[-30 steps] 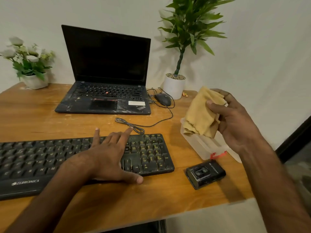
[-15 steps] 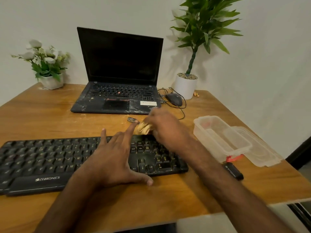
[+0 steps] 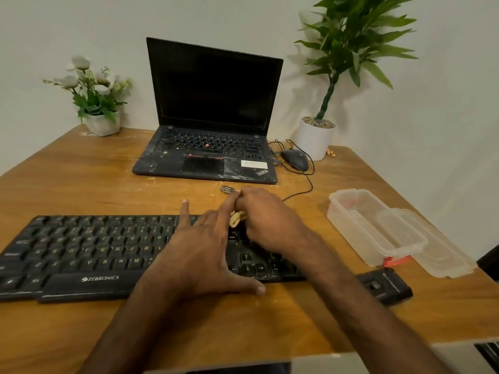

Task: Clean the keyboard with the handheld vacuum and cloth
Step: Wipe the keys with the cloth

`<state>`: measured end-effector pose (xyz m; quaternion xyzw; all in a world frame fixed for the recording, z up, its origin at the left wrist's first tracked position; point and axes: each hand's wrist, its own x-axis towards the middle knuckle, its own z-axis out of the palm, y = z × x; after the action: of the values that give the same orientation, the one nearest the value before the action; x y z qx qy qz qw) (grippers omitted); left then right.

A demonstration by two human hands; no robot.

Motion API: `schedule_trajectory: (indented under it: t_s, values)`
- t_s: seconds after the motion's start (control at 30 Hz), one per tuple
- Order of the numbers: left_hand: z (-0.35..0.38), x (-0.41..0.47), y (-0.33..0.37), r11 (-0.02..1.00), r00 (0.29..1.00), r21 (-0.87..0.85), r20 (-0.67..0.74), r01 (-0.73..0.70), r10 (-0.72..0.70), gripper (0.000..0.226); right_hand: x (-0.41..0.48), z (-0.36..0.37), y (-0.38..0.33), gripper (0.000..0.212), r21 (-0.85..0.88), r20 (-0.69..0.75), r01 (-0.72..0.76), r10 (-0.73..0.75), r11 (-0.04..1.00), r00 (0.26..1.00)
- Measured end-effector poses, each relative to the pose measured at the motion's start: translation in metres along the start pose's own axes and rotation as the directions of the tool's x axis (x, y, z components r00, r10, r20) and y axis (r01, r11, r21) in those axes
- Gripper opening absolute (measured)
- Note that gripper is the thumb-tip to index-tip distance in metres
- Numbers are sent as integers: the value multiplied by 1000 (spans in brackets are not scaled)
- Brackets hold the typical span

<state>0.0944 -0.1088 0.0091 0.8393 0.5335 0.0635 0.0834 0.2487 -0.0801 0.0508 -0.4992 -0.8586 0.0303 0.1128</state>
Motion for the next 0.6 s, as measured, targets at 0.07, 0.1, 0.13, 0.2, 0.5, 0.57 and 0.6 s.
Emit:
schedule_trajectory:
  t_s: [0.07,0.1,0.13,0.2,0.5,0.57,0.6]
  values:
    - [-2,-4,-6,1000,1000,-6,6,27,-27,157,2,2,1,39,-12,23,53,-53,999,998]
    - [-4,-6,-9,999,999,1,22,44,-44,158,1,0,6,40,-18,42,53,-53,998,998]
    - [-6,-7,-12,998,998,8,39,57,-58,159,0,-2,12,42,-37,55,37,-35,999,998]
    - [-10,-7,-13,998,995,5,73,65,-65,161,-1,-4,19,44,-67,43,-17,19,998,999]
    - [-15,-6,-23,998,995,-45,93,34,-30,162,-1,3,7,40,6,16,51,-51,999,999]
    - [-17,-5,-27,997,992,-68,124,41,-32,161,-5,-10,29,39,-48,57,-71,74,996,996]
    - [-17,-3,-27,997,990,-59,139,40,-31,161,-7,-14,36,38,-54,71,-110,114,992,991]
